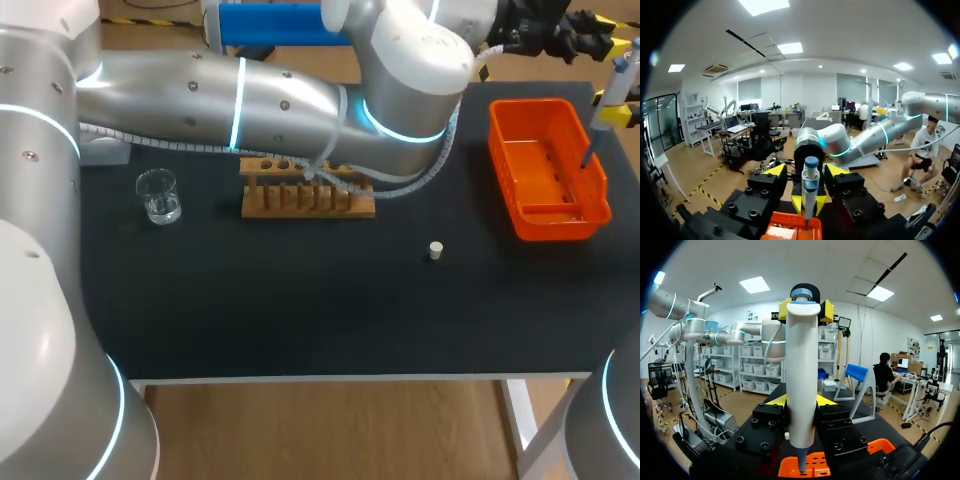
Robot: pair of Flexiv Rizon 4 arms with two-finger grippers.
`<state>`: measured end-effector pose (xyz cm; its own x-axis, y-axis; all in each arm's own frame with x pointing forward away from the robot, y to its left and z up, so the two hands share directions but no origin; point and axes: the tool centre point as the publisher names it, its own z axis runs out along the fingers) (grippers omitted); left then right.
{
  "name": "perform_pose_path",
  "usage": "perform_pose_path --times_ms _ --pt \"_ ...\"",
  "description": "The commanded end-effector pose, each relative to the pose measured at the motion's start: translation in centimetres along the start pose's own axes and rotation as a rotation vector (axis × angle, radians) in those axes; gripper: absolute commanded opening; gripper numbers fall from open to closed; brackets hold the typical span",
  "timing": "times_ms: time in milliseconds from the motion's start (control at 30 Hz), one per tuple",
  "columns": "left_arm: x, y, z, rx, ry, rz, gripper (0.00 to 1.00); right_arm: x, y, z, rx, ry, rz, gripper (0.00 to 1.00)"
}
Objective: Invert the test tube, pick up the pipette, mount the tip to pipette, aspirate from beaker and dispense into the tube, eject the tip, return the pipette, and cap with the stopper.
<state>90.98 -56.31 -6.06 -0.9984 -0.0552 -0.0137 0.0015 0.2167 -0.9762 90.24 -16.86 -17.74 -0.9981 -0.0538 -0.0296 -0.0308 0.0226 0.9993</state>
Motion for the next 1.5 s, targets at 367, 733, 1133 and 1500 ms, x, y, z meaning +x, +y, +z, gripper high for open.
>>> perform_pose_path --times_ms 367,733,1133,1500 --pt "-4.3 -3.8 -7.2 -0.058 0.13 0.055 1.0 0.0 0.1 -0.1 0.002 0.001 0.0 0.0" --pt "-4.0 -2.9 -13.2 -0.063 0.056 0.008 1.0 0.0 0.1 -0.1 0.002 0.001 0.0 0.0" --pt "-0.9 -0.1 -19.9 -0.035 -0.051 -0.042 1.0 0.0 0.1 -0.1 0.002 0.001 0.0 0.0" --pt "2.6 2.4 -23.2 -0.021 -0.105 -0.099 1.0 0.0 0.1 -0.1 0.002 0.001 0.0 0.0"
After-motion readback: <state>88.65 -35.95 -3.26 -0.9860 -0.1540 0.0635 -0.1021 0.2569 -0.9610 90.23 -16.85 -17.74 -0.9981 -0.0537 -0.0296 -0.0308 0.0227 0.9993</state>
